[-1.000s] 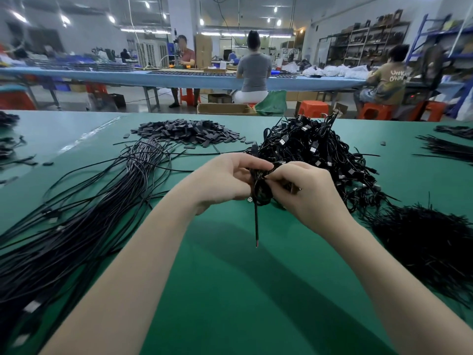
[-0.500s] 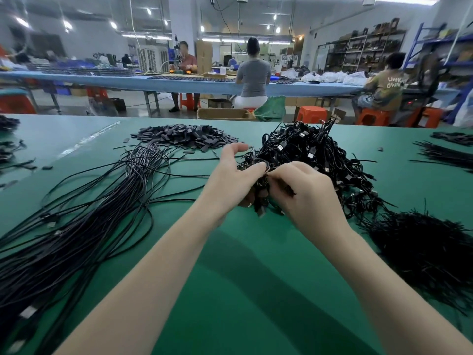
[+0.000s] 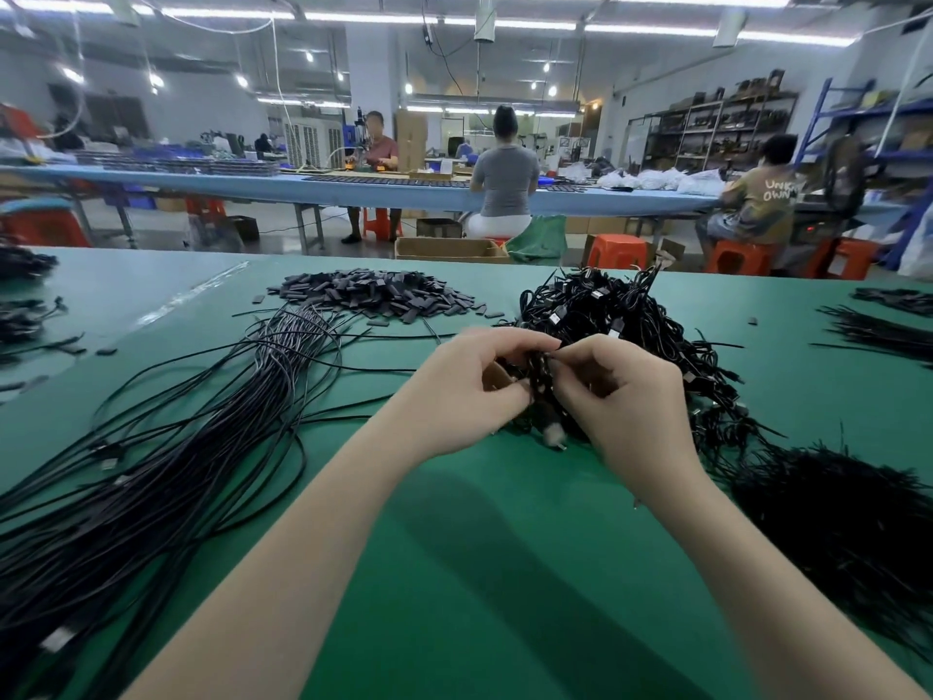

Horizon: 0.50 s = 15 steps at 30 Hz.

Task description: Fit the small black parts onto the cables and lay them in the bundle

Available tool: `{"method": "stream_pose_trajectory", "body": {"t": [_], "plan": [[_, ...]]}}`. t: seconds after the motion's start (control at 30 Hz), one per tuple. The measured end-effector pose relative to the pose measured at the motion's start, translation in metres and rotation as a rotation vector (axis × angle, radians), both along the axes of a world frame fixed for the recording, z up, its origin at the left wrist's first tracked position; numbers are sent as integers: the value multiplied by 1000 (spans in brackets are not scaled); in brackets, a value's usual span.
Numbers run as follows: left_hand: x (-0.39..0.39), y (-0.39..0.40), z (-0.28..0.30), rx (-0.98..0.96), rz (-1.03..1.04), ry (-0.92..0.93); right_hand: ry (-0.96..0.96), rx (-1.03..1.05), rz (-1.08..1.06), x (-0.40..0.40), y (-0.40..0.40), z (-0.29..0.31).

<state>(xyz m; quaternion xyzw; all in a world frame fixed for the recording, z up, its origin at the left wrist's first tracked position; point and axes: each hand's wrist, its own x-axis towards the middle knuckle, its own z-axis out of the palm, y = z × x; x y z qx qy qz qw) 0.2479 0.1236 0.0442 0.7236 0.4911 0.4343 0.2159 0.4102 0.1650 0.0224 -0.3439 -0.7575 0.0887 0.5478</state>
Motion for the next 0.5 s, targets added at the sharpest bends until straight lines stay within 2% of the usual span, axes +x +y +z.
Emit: {"method": "stream_pose_trajectory", "body": {"t": [0.07,0.2,0.27,0.4,0.5], "plan": [[-4,2,-1,107,66,136,15,-37,41,0,0,-1],[-7,7,0,219,97,150,-11,23,27,-3,-5,0],[-5,7,0,151,116,53,-26,68,9,-5,-6,0],[-3,10,-8,-116,139,-224,-238,190,7,-5,-10,-3],[-6,9,-6,-191,100,-247,-342,205,40,-5,-11,-1]]}}
